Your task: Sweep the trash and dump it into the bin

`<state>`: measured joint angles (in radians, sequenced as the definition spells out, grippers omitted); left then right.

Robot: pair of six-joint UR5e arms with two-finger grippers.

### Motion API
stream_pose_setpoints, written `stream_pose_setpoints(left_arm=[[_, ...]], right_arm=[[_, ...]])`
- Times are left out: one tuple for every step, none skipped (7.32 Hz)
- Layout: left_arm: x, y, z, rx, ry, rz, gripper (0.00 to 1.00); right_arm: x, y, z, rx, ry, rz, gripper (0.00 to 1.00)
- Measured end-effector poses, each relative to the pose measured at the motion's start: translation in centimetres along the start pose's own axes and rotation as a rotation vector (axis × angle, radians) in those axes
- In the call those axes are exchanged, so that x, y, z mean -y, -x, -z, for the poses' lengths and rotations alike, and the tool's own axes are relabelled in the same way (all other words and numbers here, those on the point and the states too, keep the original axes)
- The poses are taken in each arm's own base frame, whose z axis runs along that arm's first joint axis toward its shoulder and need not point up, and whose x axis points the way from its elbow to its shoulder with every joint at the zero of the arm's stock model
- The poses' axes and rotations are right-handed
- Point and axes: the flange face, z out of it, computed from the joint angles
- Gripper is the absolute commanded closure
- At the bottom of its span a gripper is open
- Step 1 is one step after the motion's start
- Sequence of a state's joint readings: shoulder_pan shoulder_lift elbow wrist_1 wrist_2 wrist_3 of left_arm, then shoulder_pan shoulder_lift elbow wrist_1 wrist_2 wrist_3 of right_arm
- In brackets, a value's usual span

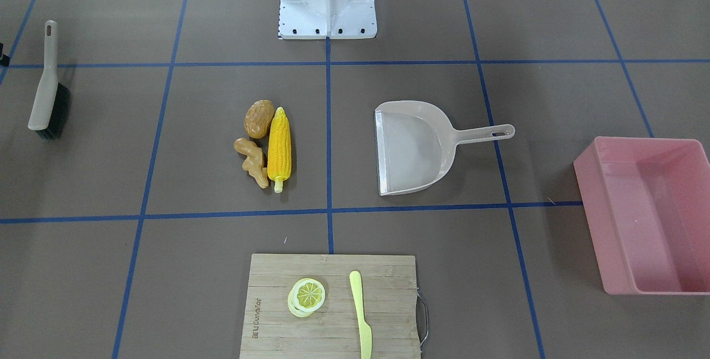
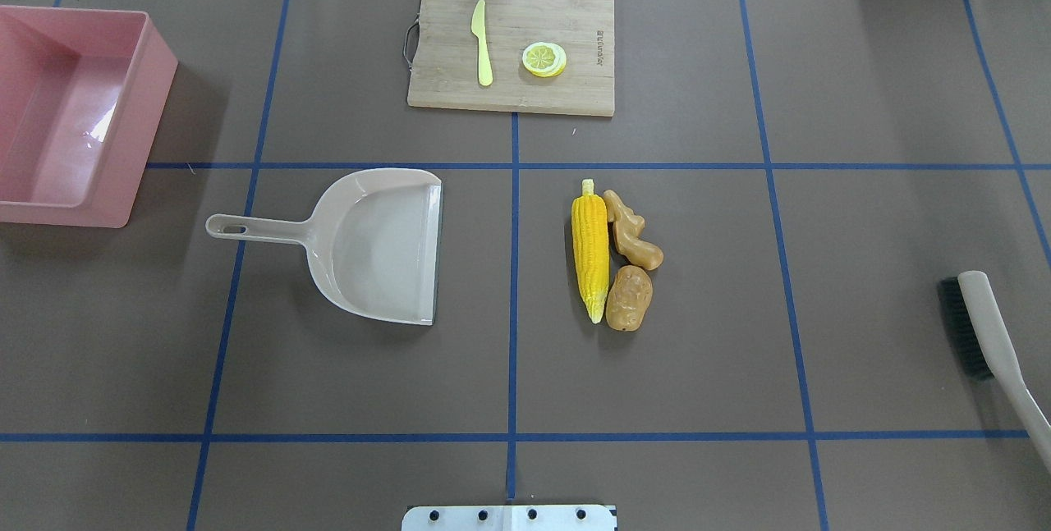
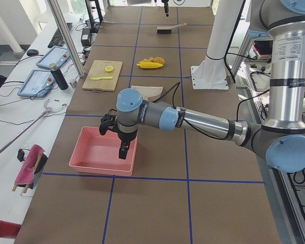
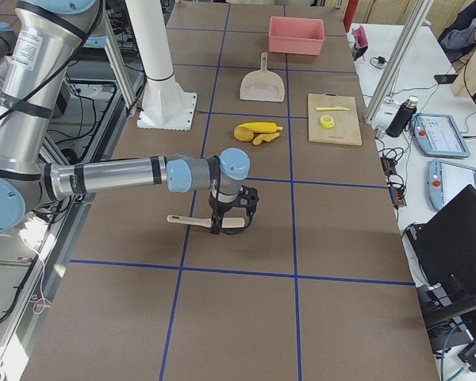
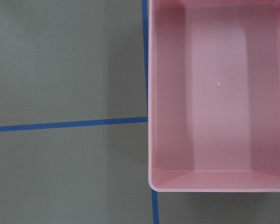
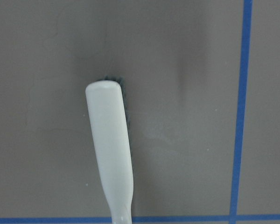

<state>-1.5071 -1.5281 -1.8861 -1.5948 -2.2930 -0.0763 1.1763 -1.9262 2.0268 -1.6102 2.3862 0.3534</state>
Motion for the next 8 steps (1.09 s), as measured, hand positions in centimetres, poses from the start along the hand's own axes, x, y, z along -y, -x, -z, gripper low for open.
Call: stream_pose_setpoints(left_arm=[[0.2, -4.0, 0.2, -0.018, -0.001, -0.085, 0.02], [0.3, -8.5, -0.5, -0.044, 0.014, -0.183, 0.02], [0.2, -12.3, -0.9, -0.069, 0.022, -0.268, 0.02], [0.2, -14.9, -1.0, -0.089, 0.022, -0.344, 0.02], [0.5, -16.9, -1.3, -0.104, 0.018, -0.439, 0.02], [1.4, -19.6, -2.0, -0.109, 0.014, -0.568, 0.02], [2.0, -23.0, -3.2, -0.103, 0.014, -0.700, 0.02], [1.9, -26.9, -5.0, -0.103, 0.027, -0.819, 0.02]], right_arm=[[-0.6, 0.9, -1.3, -0.008, 0.039, -0.017, 0.00], [-0.9, 2.1, -2.5, -0.019, 0.074, -0.054, 0.00], [-1.1, 2.9, -3.5, -0.030, 0.101, -0.082, 0.00], [-1.2, 3.2, -4.4, -0.039, 0.123, -0.097, 0.00], [-1.2, 3.0, -5.6, -0.043, 0.152, -0.102, 0.01], [-1.2, 2.5, -6.8, -0.039, 0.185, -0.104, 0.01], [-1.2, 2.0, -7.9, -0.037, 0.214, -0.108, 0.01], [-1.2, 1.7, -8.8, -0.034, 0.238, -0.114, 0.01]])
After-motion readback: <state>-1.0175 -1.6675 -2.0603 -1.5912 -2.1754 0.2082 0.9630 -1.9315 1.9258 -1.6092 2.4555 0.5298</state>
